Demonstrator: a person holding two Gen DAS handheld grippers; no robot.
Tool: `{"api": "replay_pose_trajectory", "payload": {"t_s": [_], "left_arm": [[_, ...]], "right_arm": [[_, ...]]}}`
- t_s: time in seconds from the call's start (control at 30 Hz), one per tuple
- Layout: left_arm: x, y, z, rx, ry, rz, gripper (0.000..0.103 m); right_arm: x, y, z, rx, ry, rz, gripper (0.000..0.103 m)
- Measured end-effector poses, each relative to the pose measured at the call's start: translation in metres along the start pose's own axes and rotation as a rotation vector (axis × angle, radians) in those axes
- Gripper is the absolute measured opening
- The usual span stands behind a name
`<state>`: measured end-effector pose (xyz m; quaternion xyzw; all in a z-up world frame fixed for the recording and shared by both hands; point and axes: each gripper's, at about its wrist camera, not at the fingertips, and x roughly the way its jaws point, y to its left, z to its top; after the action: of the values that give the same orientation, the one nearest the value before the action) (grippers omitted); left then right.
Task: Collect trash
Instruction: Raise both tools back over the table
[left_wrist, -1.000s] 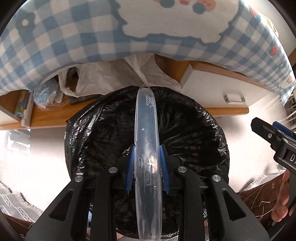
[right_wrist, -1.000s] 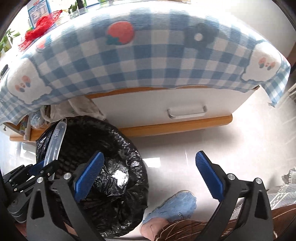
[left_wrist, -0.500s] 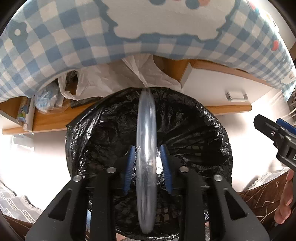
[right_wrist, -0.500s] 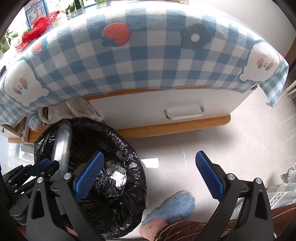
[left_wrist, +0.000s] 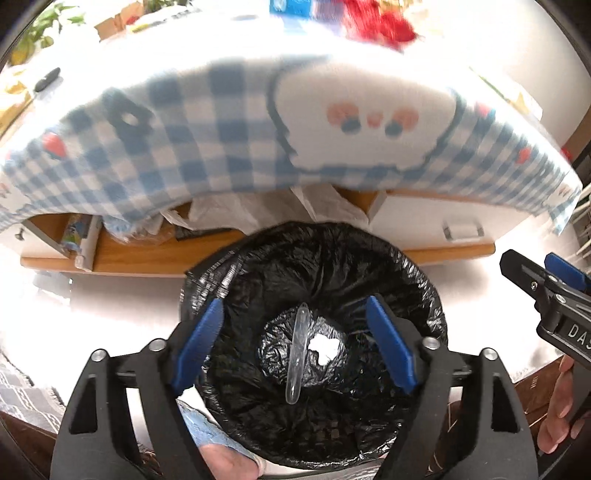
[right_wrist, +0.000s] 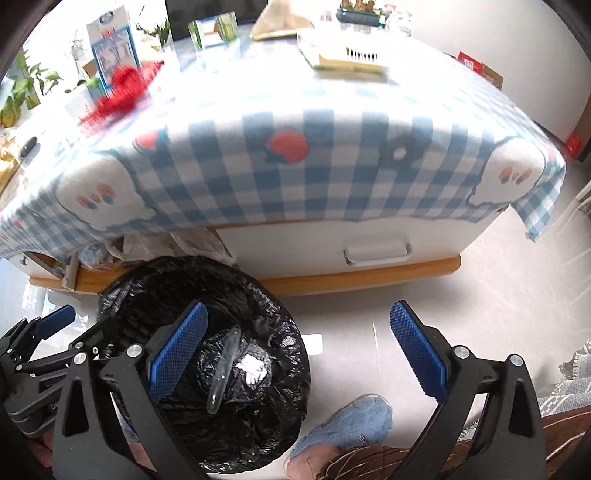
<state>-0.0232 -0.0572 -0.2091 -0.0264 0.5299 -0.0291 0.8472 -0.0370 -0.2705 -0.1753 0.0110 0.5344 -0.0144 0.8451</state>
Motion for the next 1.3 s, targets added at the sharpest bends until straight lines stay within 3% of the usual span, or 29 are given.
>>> {"api": "replay_pose_trajectory", "payload": {"t_s": [0.37,0.9,1.3], "left_arm": [[-0.058,0.016,0.009,-0.028,-0.105,0.029,0.097],[-0.122,0.020,0.041,-0.024,-0.182,0.025,0.097],[-0.141,0.010,0.097,-0.026,-0.215,0.020,0.097]], "right_arm": [[-0.045,0.006,0.012,-0.009,-0.090,0.032,0.095],[-0.110,-0.001,0.043,0.008,-0.195,0.036,0.095],[-0.129,-0.023,0.086,0.019,-0.223,0.014,0.095]]}}
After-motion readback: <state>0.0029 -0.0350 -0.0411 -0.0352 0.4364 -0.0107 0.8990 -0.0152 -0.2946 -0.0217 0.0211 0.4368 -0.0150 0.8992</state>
